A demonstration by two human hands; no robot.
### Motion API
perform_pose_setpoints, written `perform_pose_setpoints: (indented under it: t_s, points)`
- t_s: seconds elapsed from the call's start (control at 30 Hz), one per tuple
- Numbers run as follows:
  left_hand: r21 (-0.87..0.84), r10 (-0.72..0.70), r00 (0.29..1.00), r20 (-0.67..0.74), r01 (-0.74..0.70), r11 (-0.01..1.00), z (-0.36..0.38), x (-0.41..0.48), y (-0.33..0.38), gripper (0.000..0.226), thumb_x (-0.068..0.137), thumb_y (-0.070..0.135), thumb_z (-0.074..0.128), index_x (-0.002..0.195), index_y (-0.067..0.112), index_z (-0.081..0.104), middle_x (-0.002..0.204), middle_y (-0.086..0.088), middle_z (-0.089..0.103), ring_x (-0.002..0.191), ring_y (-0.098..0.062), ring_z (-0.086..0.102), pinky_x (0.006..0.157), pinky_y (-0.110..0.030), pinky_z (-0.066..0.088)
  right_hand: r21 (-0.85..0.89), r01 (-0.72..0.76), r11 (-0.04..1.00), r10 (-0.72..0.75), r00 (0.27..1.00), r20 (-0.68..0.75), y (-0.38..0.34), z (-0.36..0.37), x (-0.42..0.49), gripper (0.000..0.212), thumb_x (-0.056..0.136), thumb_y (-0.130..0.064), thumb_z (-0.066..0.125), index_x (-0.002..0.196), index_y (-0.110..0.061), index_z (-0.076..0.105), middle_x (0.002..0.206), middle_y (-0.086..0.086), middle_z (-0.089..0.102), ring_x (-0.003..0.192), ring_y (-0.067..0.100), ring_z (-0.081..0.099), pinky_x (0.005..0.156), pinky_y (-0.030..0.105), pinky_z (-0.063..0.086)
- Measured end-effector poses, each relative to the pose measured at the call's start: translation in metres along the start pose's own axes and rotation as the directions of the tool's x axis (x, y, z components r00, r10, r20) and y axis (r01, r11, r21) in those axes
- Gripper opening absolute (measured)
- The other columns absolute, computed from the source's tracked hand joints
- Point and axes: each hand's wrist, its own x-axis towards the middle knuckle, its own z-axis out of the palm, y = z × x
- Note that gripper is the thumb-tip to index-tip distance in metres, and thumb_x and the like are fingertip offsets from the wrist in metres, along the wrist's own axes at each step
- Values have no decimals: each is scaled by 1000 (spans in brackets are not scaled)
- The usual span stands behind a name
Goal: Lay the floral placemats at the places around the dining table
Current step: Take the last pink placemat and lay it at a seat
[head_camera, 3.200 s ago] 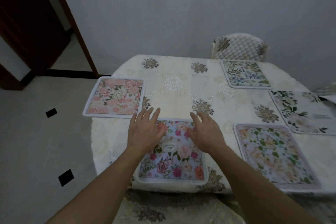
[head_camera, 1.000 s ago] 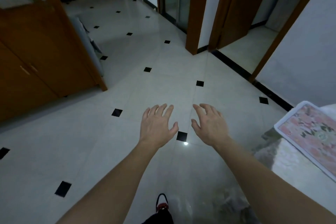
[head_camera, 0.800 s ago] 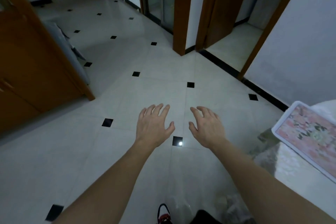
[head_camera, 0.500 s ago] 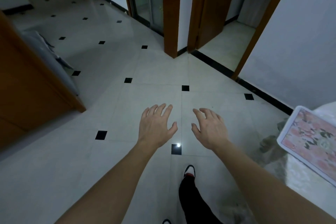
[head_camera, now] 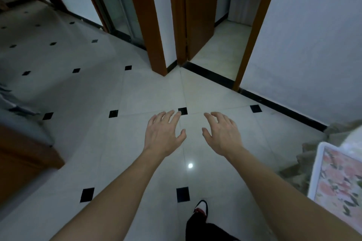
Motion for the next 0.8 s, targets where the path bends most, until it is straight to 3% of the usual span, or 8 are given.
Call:
perform_pose_setpoints:
  t_s: [0.27,0.5,0.63,0.8]
  points:
    - [-15,146,989,-11,-146,989,2,127,45,63,90,56,37,145,25,41,147,0,49,132,-22,45,111,-42,35,11,-128,992,128,991,-31,76,-15,81,53,97,-44,45,144,-20,43,142,7,50,129,25,47,105,41,39]
    - [-63,354,935,-26,-355,933,16,226,113,63,90,55,42,145,26,42,146,0,49,132,-21,46,111,-40,37,-6,-339,941,337,938,-75,154,-37,103,53,98,-45,42,146,-23,39,145,6,47,132,24,44,107,39,36]
    - [-90,505,862,-43,-507,857,32,277,172,61,88,54,47,142,24,48,141,-2,55,127,-23,51,107,-41,39,-12,-492,871,488,867,-100,206,-46,104,52,97,-44,45,143,-21,43,142,8,50,128,28,48,105,42,38]
    - [-158,702,712,-30,-697,700,46,338,254,61,86,54,41,138,23,51,135,-1,59,121,-22,55,103,-40,43,0,-677,736,667,725,-172,263,-55,109,48,93,-39,55,135,-17,53,131,10,59,116,30,58,95,42,45]
